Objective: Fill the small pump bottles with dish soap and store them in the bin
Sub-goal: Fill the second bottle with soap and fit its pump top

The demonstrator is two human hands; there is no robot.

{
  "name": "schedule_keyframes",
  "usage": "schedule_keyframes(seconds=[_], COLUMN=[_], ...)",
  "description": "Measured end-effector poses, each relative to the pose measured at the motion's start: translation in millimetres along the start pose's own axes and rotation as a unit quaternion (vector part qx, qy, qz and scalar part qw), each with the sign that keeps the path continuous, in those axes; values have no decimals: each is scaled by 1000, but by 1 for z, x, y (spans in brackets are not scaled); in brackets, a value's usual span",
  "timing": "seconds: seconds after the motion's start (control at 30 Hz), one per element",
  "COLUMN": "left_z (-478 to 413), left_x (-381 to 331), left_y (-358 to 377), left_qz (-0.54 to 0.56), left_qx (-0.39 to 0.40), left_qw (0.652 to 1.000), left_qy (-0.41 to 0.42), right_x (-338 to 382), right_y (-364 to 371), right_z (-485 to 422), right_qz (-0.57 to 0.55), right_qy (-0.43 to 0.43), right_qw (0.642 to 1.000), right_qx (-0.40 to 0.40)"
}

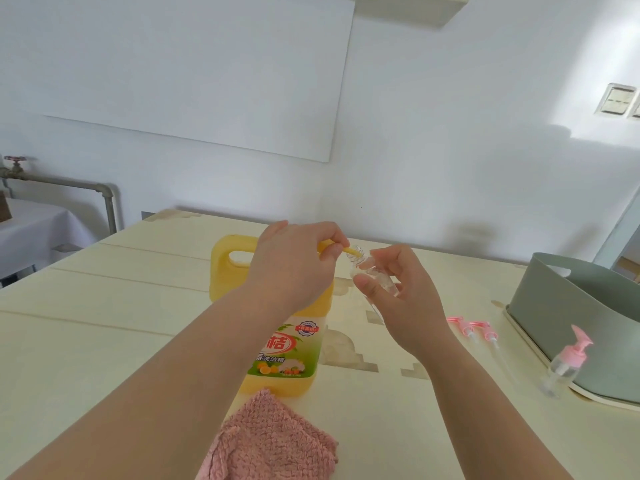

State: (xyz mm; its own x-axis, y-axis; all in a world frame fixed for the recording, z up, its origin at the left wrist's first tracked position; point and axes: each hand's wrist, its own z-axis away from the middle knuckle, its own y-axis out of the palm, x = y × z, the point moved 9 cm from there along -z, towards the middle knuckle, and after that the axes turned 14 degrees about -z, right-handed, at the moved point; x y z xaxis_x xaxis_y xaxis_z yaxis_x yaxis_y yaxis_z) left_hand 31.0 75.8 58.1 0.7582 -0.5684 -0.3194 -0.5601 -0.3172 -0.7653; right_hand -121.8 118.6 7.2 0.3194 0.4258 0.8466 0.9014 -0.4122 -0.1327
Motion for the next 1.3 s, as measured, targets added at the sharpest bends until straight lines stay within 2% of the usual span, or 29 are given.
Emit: schedule_keyframes(seconds=[0.1,0.23,0.3,0.43,0.77,0.9,1.07,1.2,1.3], left_z=[-2,-5,-6,-6,4,4,-9,-10,-6], left_x=[0,3,4,2,-1,-2,-1,0,1], left_y=[0,-2,-1,1,-2,-2,-4,-5,0], left_qz=[4,86,94,66,-11,-18,20,68,53], left_qx=[2,13,19,24,-57,-48,32,31,15], left_qw=[1000,996,995,998,998,998,999,997,998], left_qy=[3,-7,-4,5,25,25,18,15,12], right_x=[4,14,15,12,0,1,10,15,13], right_y=[0,-1,-1,-2,0,1,0,-1,0], right_z=[0,-2,-2,-2,3,4,2,-1,0], right_qz=[5,4,5,5,-2,-4,-2,-8,-5], right_qy=[-1,-13,-16,-12,-3,-6,-10,-19,-17], right_qw=[1000,1000,1000,1000,1000,1000,1000,1000,1000], right_qx=[5,5,9,3,-7,-4,-2,-1,-3])
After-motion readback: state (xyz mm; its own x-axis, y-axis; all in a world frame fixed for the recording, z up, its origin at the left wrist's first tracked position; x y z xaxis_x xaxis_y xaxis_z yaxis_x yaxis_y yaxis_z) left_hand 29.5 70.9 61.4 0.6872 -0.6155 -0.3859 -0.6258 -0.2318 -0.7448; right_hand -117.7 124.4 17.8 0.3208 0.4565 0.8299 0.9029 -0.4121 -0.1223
